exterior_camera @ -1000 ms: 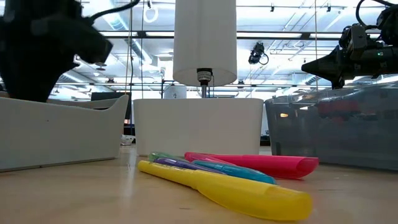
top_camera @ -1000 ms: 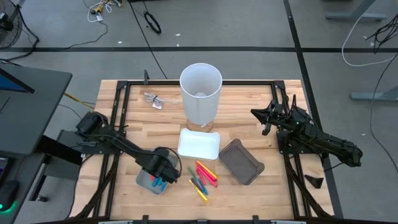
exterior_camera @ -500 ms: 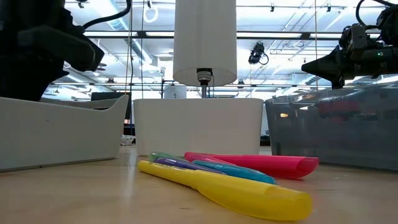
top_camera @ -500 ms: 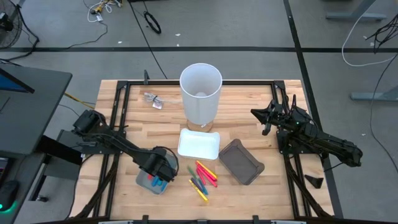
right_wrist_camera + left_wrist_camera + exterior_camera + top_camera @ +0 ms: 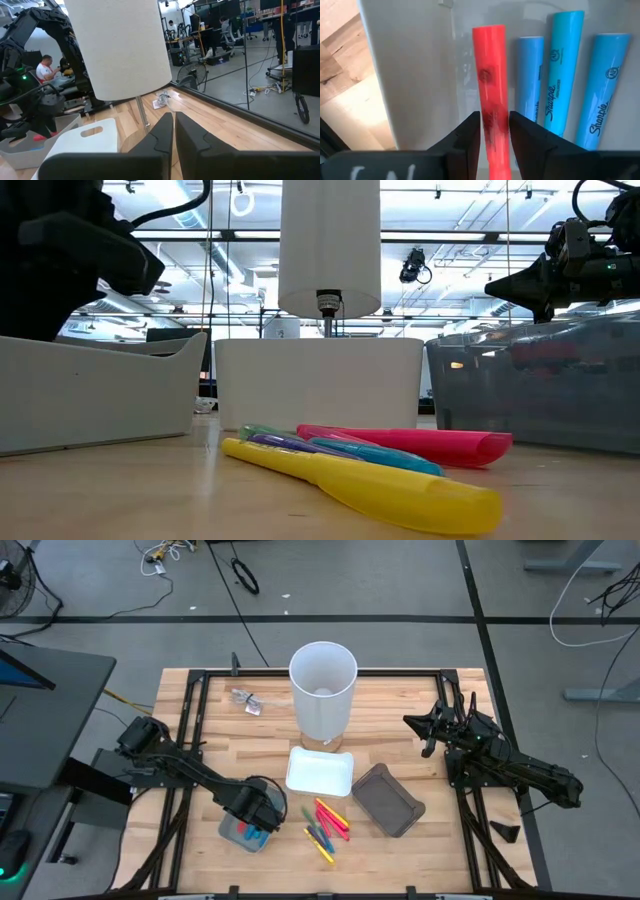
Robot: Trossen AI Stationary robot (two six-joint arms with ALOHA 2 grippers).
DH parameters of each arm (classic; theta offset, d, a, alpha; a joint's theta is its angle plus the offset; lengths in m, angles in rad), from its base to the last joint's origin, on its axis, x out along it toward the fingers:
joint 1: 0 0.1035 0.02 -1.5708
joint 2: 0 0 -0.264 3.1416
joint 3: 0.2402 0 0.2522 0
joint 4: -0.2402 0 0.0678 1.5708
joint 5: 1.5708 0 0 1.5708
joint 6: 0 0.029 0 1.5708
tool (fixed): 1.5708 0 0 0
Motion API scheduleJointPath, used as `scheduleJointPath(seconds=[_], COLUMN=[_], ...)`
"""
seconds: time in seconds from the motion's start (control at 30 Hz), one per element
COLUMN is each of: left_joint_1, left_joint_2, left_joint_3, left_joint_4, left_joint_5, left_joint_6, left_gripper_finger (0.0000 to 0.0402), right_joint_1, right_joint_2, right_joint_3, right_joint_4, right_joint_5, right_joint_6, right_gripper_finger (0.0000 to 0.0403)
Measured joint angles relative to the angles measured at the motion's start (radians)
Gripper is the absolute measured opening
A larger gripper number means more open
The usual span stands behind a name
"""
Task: Pick & Place Markers
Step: Put the red highlighter pen in the gray bin, then put the green pen in the black bin
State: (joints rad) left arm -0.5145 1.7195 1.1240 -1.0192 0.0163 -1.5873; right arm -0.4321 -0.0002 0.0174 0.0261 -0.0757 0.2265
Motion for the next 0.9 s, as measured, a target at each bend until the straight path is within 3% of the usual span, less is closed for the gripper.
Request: scheduleJointPath(seconds=[0.23,0.6,0.9], left_joint_1=[0.0,0.0,0.0], left_joint_2=[0.0,0.001,0.001], left_joint_3=[0.0,0.0,0.001], left_joint_4=[0.002,0.007,0.036], left_joint_5=[-0.002,-0.015,-0.012], left_joint_6=[-0.006,0.001,0.014], left_gripper_finger=[0.0146,0.0237,0.0251], right_joint_1=[0.0,0.0,0.0], right_joint_2=[0.0,0.0,0.0], right_joint_3=[0.0,0.0,0.0], right_joint_4=[0.0,0.0,0.0], right_joint_5=[0.0,0.0,0.0], right_joint_6=[0.0,0.0,0.0], right_gripper_finger=[0.0024,0.0024,0.0024])
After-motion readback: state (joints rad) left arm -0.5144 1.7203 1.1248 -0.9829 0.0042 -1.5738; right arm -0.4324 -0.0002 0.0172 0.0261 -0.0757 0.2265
